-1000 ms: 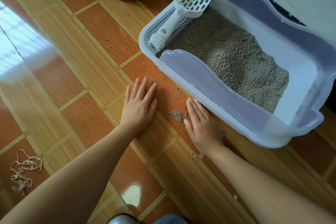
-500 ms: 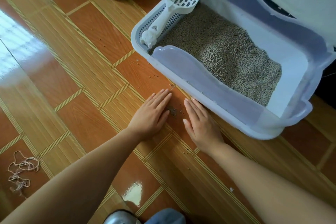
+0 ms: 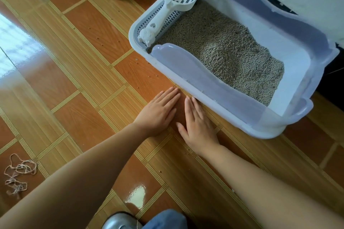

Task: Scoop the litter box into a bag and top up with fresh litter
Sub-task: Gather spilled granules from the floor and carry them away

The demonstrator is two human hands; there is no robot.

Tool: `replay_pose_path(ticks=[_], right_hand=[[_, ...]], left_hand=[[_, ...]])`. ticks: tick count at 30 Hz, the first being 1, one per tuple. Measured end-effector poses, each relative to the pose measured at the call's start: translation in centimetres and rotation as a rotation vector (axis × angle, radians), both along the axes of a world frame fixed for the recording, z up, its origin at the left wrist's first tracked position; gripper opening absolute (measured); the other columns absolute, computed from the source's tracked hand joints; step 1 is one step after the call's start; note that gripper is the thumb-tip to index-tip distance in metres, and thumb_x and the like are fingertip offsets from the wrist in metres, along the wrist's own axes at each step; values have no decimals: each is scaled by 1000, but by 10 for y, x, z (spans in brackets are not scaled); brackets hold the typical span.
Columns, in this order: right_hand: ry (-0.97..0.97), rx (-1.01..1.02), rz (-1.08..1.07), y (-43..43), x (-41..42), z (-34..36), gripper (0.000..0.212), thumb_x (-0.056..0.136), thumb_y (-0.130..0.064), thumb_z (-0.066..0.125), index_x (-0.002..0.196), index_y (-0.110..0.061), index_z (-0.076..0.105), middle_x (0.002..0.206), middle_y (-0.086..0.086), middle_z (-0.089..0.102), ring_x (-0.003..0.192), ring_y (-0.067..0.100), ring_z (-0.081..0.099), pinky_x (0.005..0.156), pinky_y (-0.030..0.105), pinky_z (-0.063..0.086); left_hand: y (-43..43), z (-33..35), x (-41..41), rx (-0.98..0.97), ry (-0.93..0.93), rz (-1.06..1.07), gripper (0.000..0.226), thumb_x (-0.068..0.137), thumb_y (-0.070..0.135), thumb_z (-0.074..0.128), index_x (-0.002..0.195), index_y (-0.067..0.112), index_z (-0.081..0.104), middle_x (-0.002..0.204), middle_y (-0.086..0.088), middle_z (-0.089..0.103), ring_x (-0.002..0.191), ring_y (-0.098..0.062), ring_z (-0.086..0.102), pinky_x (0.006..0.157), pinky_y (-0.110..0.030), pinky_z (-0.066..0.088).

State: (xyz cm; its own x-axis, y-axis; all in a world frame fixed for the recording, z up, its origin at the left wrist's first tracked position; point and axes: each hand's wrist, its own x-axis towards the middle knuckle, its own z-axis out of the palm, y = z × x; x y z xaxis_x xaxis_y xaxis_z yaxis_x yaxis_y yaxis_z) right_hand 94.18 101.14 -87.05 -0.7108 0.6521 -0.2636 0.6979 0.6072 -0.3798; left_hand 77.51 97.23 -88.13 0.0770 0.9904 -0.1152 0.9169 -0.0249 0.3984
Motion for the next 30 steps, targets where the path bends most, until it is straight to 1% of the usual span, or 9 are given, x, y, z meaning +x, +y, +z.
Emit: replay_pose_path(ticks=[4, 7, 9, 11, 13, 17, 22, 26, 30], right_hand=[[33, -30, 11, 1, -4, 5, 76, 89, -51, 16, 149, -8, -4, 159, 8, 2, 138, 7, -13, 113, 24, -6], [60, -8, 71, 0, -1, 5, 70, 96, -45, 28, 149, -10, -2, 158, 8, 5, 138, 8, -10, 115, 25, -3], [77, 73, 49, -5, 2, 0, 70, 96, -50, 19, 149, -6, 4, 157, 11, 11, 142, 17, -2, 116, 34, 6], [33, 82, -22, -9, 4, -3, 74, 93, -56, 3, 147, -5, -1, 156, 12, 10, 143, 23, 0, 116, 38, 8], [-12, 77, -42, -13, 2, -6, 76, 90, -59, -3, 144, -6, -8, 156, 12, 3, 143, 23, -5, 116, 36, 2], [-23, 43, 32, -17, -13, -3, 73, 87, -54, 4, 138, -8, -21, 149, 5, -17, 137, 18, -21, 111, 30, -15], [30, 2, 70, -19, -20, 0, 72, 91, -47, 13, 146, -8, -12, 158, 8, -3, 137, 13, -19, 111, 26, -13], [43, 43, 36, -14, -9, -2, 70, 92, -47, 15, 142, -9, -16, 154, 6, -10, 141, 17, -15, 113, 29, -12], [-9, 55, 39, -13, -8, -5, 71, 91, -49, 13, 141, -9, -18, 150, 3, -16, 141, 18, -16, 112, 30, -13]], left_hand=[[-17, 0, -5, 32, 27, -60, 59, 99, 41, 14, 143, 7, 35, 150, -9, 34, 140, -17, 19, 118, -31, 9], [-31, -1, -13, 46, 72, -64, 59, 100, 40, 12, 144, 8, 33, 151, -8, 32, 142, -21, 22, 117, -33, 10], [-40, -1, -15, 61, 103, 57, 59, 99, 42, 14, 146, 8, 28, 153, -9, 25, 143, -23, 18, 117, -35, 8], [-49, -1, -13, 52, 107, 212, 61, 98, 42, 20, 146, 5, 23, 153, -11, 20, 144, -23, 14, 117, -34, 5], [-54, -2, -9, 35, 86, 263, 61, 96, 38, 25, 146, 3, 22, 153, -12, 21, 143, -24, 13, 118, -31, 3], [-52, -4, 2, 30, 47, 150, 58, 96, 32, 26, 146, 3, 24, 153, -11, 24, 143, -24, 17, 118, -29, 4], [-48, -5, 3, 69, 3, 104, 56, 95, 27, 26, 146, 4, 25, 153, -11, 27, 143, -19, 17, 118, -28, 5], [-54, -6, -8, 103, 116, 274, 57, 94, 29, 27, 145, 5, 27, 151, -11, 30, 142, -22, 17, 118, -33, 3], [-57, -11, -20, 51, 194, 484, 60, 95, 37, 19, 147, 9, 25, 155, -9, 23, 143, -18, 5, 118, -39, 0]])
